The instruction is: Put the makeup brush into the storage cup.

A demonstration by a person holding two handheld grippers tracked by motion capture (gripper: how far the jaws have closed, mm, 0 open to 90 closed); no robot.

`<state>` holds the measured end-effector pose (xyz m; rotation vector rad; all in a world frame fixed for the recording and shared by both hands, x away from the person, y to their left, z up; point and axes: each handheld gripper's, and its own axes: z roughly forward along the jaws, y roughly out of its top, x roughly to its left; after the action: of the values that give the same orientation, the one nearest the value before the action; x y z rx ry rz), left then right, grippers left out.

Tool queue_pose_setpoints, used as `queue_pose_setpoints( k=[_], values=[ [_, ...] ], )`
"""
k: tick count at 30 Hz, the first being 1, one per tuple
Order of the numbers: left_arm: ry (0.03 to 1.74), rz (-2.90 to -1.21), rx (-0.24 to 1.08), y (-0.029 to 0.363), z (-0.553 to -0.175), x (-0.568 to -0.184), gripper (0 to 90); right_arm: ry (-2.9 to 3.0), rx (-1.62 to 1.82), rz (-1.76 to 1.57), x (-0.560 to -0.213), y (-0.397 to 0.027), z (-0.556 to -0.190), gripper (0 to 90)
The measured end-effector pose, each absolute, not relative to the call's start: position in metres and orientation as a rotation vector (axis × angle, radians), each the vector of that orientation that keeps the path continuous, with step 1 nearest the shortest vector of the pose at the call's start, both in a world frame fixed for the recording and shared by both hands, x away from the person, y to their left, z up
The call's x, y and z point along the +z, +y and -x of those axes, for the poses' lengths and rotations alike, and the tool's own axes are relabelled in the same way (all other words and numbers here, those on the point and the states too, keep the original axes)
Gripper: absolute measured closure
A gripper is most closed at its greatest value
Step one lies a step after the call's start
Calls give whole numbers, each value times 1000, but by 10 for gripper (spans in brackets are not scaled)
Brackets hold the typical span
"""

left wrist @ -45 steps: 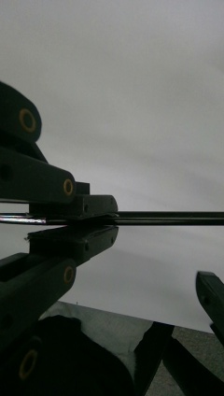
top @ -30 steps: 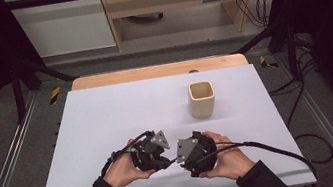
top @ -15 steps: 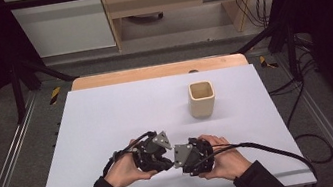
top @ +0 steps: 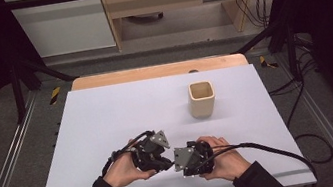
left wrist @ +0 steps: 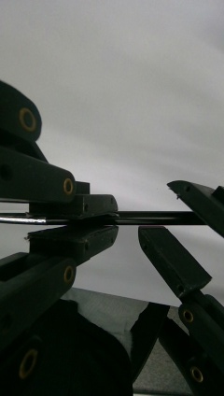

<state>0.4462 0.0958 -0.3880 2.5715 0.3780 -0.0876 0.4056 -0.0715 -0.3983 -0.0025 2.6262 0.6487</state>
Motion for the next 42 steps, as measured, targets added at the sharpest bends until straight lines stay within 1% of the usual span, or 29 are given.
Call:
queue_pose_setpoints(
  k=[2, 4, 10, 17, 34, 42],
  values=[
    [380, -2563, -90, 95, -446, -388, 838, 2625, 645, 1, -398, -71, -405, 641],
    [386, -2562, -101, 94, -446, -388, 839, 2624, 642, 35, -399, -71, -406, 669],
    [381, -2576, -122, 91, -447, -389, 839, 2628, 624, 73, -400, -70, -406, 700],
    [366, -2592, -122, 89, -446, -389, 839, 2627, 588, 124, -404, -70, -405, 761],
    [357, -2588, -110, 90, -445, -391, 835, 2641, 577, 155, -407, -69, -405, 796],
    [372, -2571, -98, 95, -447, -390, 814, 2649, 587, 174, -409, -69, -405, 833]
  ],
)
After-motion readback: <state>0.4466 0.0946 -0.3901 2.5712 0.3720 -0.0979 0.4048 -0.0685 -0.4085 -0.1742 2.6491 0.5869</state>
